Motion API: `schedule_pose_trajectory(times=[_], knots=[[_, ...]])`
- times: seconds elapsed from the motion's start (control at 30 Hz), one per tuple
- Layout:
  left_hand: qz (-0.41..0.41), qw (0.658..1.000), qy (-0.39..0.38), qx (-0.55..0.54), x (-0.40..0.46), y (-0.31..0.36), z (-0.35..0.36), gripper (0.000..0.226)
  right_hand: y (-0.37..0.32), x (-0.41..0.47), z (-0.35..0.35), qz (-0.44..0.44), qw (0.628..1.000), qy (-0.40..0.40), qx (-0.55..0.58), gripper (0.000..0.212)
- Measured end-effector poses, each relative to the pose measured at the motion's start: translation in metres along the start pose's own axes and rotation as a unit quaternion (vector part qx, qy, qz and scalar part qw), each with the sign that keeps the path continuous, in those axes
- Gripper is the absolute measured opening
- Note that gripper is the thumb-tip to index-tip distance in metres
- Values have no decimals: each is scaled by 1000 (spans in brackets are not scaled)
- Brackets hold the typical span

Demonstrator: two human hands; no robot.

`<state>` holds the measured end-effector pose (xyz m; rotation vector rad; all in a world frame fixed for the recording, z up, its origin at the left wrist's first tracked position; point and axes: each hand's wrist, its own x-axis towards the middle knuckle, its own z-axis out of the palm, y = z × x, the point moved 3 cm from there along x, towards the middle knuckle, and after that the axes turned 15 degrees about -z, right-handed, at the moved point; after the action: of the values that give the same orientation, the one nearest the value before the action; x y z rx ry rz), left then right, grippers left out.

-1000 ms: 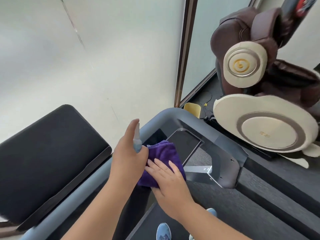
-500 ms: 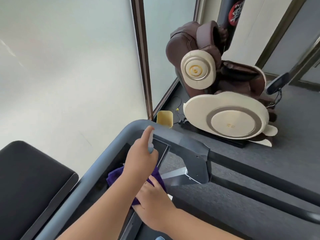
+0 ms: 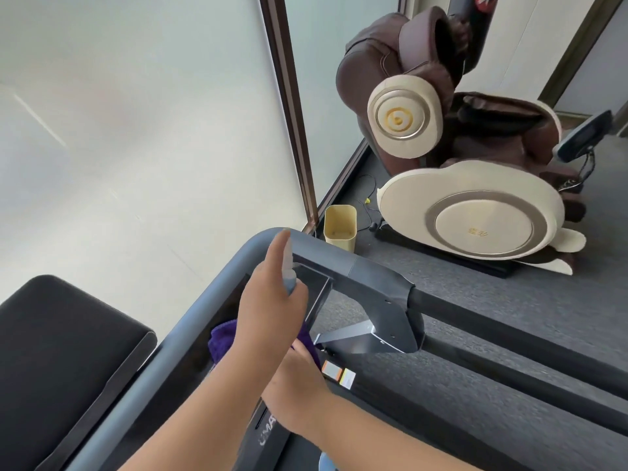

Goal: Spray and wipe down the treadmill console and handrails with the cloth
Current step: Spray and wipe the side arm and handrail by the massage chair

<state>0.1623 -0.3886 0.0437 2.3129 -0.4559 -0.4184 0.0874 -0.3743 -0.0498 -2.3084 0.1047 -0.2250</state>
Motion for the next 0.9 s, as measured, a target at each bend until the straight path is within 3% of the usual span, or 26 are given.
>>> schedule_pose_trajectory(times=[0.03, 0.07, 0.13, 0.2, 0.27, 0.37, 0.43, 0.5, 0.57, 0.63, 0.67, 0.73, 0.9], knots=[[4, 1000, 13, -5, 1, 2, -6, 80, -5, 3, -16, 56, 989, 33, 130, 31], [5, 1000, 28, -9, 2, 5, -14, 80, -8, 4, -32, 120, 953, 75, 267, 25], [-7, 998, 54, -35, 5, 10, -29, 81, -8, 4, -61, 204, 844, 187, 459, 25], [-19, 994, 66, -81, 7, 14, -39, 81, 2, -3, -89, 247, 755, 290, 533, 20], [-24, 992, 70, -101, 7, 17, -41, 82, 13, -14, -122, 280, 713, 361, 533, 19], [-33, 994, 62, -83, 6, 19, -28, 82, 29, -29, -170, 225, 735, 440, 465, 21], [-40, 995, 44, -74, 5, 19, -15, 81, 33, -37, -193, 166, 794, 467, 352, 7], [-48, 996, 18, -73, 3, 16, -3, 81, 39, -39, -200, 106, 861, 457, 198, 14], [-47, 997, 3, -65, 3, 10, 6, 81, 61, -37, -189, 59, 920, 387, -3, 21], [-50, 997, -5, -58, 3, 4, 12, 82, 94, -31, -161, 82, 959, 201, -181, 47], [-55, 997, -10, -57, 3, 0, 14, 83, 111, -33, -145, 116, 960, 111, -230, 59], [-65, 996, -13, -54, 4, -8, 14, 84, 127, -34, -125, 135, 943, 26, -302, 72], [-97, 993, 2, -66, 2, -38, -6, 83, 126, 26, -125, 147, 933, -10, -328, 71]])
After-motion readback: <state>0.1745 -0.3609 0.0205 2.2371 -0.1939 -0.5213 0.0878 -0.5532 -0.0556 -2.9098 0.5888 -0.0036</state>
